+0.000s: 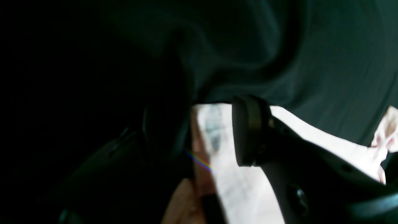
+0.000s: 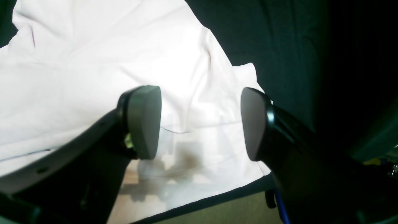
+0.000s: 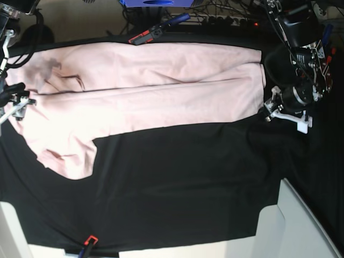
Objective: Fold the T-shirt properly
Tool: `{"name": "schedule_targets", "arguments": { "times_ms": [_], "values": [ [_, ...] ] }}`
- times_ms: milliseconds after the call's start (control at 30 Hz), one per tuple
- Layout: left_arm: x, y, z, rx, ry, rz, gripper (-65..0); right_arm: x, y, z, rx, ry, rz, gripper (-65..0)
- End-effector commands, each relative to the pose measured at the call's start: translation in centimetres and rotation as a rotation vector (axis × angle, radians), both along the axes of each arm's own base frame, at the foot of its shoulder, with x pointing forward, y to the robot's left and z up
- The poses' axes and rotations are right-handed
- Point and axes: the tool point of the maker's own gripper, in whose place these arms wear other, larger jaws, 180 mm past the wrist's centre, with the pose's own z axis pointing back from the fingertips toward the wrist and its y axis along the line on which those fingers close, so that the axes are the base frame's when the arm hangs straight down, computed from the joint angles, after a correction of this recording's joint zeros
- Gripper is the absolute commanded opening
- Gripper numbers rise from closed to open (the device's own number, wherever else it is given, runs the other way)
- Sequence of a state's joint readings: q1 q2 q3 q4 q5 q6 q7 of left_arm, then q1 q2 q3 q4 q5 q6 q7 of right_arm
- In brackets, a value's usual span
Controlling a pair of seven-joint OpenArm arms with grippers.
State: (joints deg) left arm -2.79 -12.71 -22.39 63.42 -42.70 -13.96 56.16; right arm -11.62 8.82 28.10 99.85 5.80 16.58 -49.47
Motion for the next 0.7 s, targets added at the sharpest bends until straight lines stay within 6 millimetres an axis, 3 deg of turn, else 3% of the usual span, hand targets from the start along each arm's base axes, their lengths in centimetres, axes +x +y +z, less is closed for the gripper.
{"name": "schedule_targets", "arguments": {
  "times_ms": [0,300,333,500,667],
  "values": [
    [1.4,0.0,1.1,0.000,-0.042,-0.010,-33.3,0.9,-0.5,1.3,-0.025,-0.045,0.007,-27.0],
    [2.2,-1.4,1.1,-0.030,-0.057,-0.012,-34.6,0.9,-0.5,1.3,-0.024,-0.046,0.007,-27.0],
    [2.2,-1.5,1.1,-0.033,-0.057,-0.012,-36.8,0.9,-0.5,1.3,-0.025,-0.048,0.008,-27.0],
    [2.2,-1.5,1.1,-0.033,-0.057,-0.011,-62.3,1.0,-0.5,1.4,-0.025,-0.051,0.008,-27.0],
    [2.1,-1.5,1.0,-0.033,-0.054,-0.012,-65.0,1.2,-0.5,1.6,-0.025,-0.057,0.008,-27.0]
  ]
}}
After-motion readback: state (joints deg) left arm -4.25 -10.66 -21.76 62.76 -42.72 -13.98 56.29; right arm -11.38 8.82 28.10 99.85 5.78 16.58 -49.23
